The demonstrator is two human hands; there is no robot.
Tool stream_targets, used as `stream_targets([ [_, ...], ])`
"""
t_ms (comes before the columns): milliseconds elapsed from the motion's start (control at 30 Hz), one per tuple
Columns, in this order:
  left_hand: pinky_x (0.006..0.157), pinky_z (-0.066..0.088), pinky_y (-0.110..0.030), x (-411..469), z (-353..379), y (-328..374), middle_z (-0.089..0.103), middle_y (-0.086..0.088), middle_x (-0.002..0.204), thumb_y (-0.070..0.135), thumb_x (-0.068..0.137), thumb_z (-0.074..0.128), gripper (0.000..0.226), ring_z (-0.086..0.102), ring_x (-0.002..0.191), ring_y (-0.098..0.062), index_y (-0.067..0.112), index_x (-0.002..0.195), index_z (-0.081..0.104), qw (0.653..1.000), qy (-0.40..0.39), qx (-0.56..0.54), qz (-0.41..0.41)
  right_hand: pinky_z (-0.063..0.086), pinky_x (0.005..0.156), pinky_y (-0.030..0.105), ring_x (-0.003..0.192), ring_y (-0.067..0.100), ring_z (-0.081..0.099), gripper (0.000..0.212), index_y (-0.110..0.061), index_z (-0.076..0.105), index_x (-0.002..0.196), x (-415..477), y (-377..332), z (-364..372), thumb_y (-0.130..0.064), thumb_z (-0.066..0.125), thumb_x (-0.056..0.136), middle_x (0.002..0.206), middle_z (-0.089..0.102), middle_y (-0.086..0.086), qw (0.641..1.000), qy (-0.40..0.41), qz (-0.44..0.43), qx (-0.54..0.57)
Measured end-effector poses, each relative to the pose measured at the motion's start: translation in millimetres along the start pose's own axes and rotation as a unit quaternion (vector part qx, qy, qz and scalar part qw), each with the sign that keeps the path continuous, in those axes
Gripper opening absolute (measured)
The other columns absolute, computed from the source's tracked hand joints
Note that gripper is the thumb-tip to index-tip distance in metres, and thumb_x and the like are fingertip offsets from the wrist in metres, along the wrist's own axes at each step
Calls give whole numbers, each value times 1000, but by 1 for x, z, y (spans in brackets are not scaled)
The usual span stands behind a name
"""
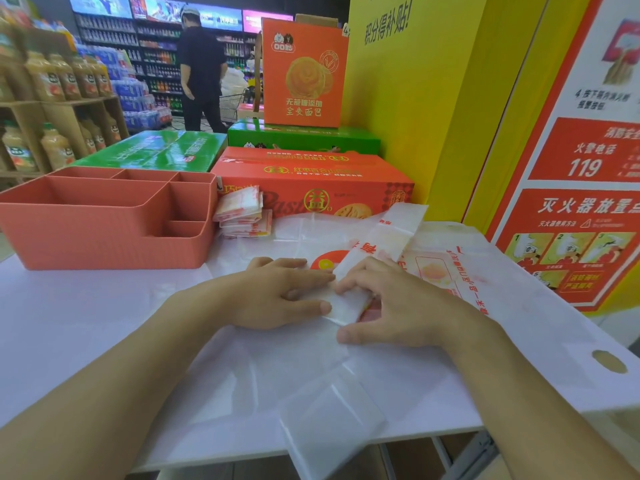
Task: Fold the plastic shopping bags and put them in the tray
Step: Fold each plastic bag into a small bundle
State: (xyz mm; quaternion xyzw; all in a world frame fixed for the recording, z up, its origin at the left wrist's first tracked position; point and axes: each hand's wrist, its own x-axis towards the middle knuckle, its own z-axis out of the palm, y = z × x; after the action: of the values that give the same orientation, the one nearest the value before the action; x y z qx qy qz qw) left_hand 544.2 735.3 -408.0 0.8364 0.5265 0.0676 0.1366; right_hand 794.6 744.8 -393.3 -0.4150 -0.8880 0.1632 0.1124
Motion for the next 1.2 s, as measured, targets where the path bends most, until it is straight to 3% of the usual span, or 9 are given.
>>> stream_targets([
  [100,121,5,-34,-3,-2,-1,34,27,154,73,85,51,71,10,149,2,56,150,26,1000,6,1,4,43,94,22,112,-7,48,42,-46,61,120,-2,-1,-2,-59,71,81,118,57,-28,998,52,-26,-13],
  [200,121,12,-37,-1,-2,-2,37,18,155,69,79,48,75,20,149,-6,55,149,28,1000,25,-4,0,40,74,9,96,-8,55,23,-43,70,113,-6,-7,-7,-48,66,91,99,66,-24,996,84,-14,17],
  [333,106,39,-41,3,0,0,64,18,127,51,87,45,49,57,119,-14,44,135,52,995,96,-34,22,38,62,15,76,3,56,20,-28,76,99,-9,-11,-10,-38,59,99,83,65,-11,993,104,-11,63],
  [433,88,50,-40,2,1,1,70,15,106,50,94,46,33,64,99,-12,39,121,59,988,131,-82,29,41,65,11,74,-3,58,14,-36,74,100,-9,-11,-11,-45,65,94,84,66,-23,991,94,-7,100],
  [500,86,51,-41,2,1,2,70,16,104,46,99,48,23,64,98,-8,36,115,62,982,154,-109,32,45,66,15,80,-1,61,19,-39,72,103,-6,-9,-10,-50,73,87,89,67,-22,993,82,-7,86],
  [667,74,50,-42,3,-3,5,61,12,82,39,103,50,22,58,77,-17,23,88,57,958,219,-183,29,58,73,35,77,6,69,30,-21,74,99,1,0,-7,-48,75,86,85,74,-10,982,129,49,127],
  [800,70,51,-39,5,-3,8,67,-2,83,35,102,51,16,61,75,-22,25,95,61,949,225,-222,-3,59,83,43,84,8,71,21,-23,73,102,3,1,-5,-42,70,92,90,76,-10,973,143,69,165],
  [933,75,49,-32,8,2,10,67,4,80,32,102,52,17,60,75,-10,23,93,63,956,215,-198,-13,61,84,48,85,15,75,13,-29,64,104,6,3,-3,-36,69,94,91,77,-3,956,141,80,244],
  [1200,78,50,-29,10,5,10,70,12,85,39,101,52,16,61,81,-3,32,103,65,972,173,-148,-51,58,80,43,79,10,71,17,-29,59,105,10,4,0,-36,70,93,84,74,-5,970,140,111,164],
])
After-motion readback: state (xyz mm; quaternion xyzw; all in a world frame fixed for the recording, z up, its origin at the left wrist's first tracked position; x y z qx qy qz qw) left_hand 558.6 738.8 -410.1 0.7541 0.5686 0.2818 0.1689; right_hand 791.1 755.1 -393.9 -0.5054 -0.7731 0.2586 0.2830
